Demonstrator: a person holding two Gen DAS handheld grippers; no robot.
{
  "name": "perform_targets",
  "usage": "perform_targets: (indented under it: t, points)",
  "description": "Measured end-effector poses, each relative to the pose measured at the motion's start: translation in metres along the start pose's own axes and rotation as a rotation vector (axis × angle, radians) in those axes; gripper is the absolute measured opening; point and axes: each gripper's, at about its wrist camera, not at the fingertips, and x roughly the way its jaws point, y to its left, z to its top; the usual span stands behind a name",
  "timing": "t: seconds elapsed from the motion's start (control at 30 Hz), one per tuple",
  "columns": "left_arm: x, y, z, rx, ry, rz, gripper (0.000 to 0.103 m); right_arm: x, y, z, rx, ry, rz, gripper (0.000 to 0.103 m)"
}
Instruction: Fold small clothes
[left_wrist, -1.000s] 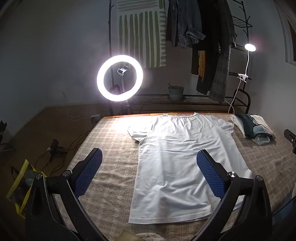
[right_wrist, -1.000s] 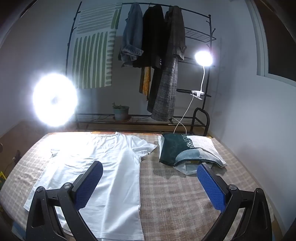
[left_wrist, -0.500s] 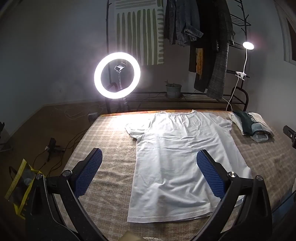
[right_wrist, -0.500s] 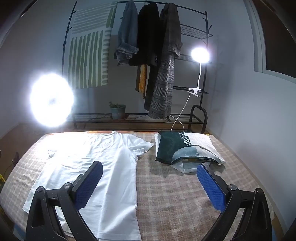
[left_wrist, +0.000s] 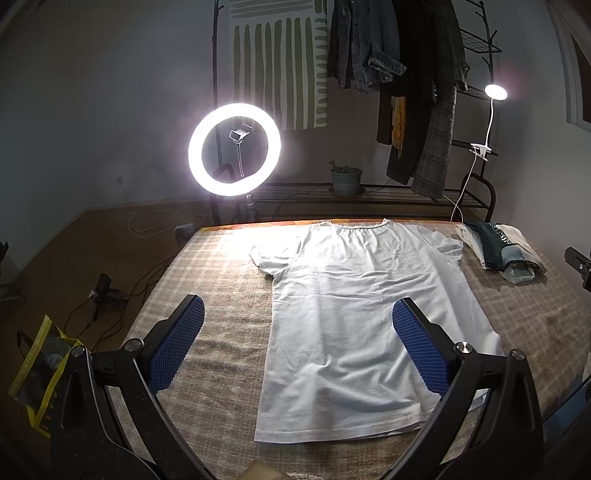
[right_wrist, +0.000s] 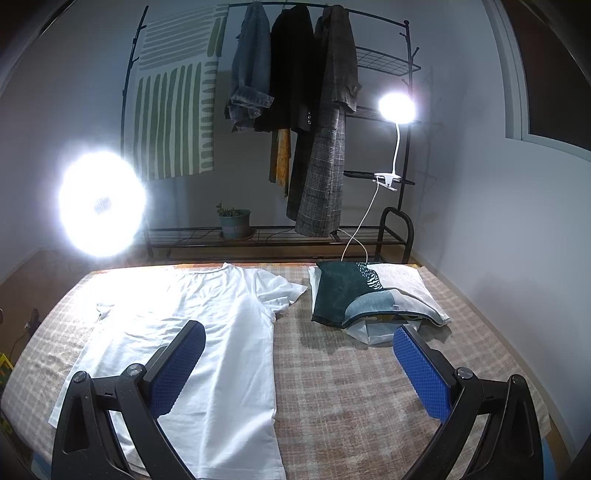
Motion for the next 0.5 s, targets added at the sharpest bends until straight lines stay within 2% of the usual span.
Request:
perform_targets:
  t: [0.5]
  points:
    - [0.0004,0.0065,-0.0018,-0.021,0.004,-0.001,0.103,-0.0008,0.0033,0.0011,-0.003,-0.001,-0.005,0.103]
